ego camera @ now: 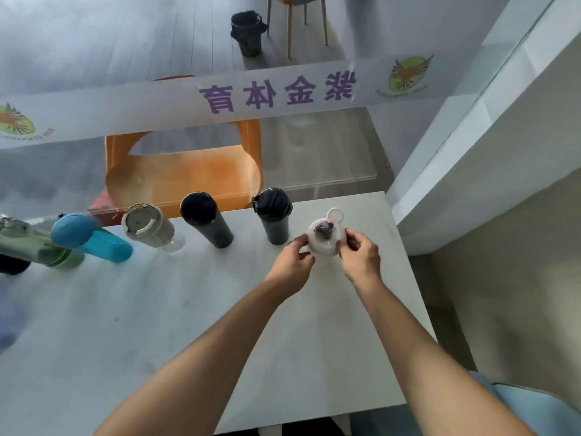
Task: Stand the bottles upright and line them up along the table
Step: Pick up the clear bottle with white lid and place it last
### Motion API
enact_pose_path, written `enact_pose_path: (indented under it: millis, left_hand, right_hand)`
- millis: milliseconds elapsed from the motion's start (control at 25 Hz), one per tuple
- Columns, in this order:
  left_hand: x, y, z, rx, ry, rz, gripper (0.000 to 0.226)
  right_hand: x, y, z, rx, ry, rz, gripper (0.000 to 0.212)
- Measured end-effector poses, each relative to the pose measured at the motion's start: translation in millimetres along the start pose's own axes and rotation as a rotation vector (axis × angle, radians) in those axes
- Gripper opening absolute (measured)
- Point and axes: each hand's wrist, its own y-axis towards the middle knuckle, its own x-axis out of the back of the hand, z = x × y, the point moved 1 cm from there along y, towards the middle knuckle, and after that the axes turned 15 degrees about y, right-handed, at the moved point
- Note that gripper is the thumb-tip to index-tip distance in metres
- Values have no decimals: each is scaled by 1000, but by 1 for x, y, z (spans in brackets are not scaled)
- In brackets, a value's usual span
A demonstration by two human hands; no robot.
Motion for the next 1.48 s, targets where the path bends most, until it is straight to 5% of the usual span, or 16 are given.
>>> enact_pose_path:
  millis: [600, 760, 960, 1160, 1480]
  left_hand:
    - [-7, 53, -31, 19, 52, 18, 62]
    - [-3, 41, -27, -19, 257, 2, 60]
    - [21, -9, -8, -142, 465, -156, 43]
    - [64, -76, 35, -199, 536, -327, 35]
    - [161, -196, 160, -20, 492, -484, 35]
  right_hand:
    - [6, 74, 15, 91, -64, 73, 34]
    - [7, 63, 18, 179, -165, 50, 39]
    - [9, 14, 21, 389, -283, 6, 32]
    - [-31, -61, 21, 511, -310, 144, 29]
    - [-171, -206, 10, 572, -321, 351, 30]
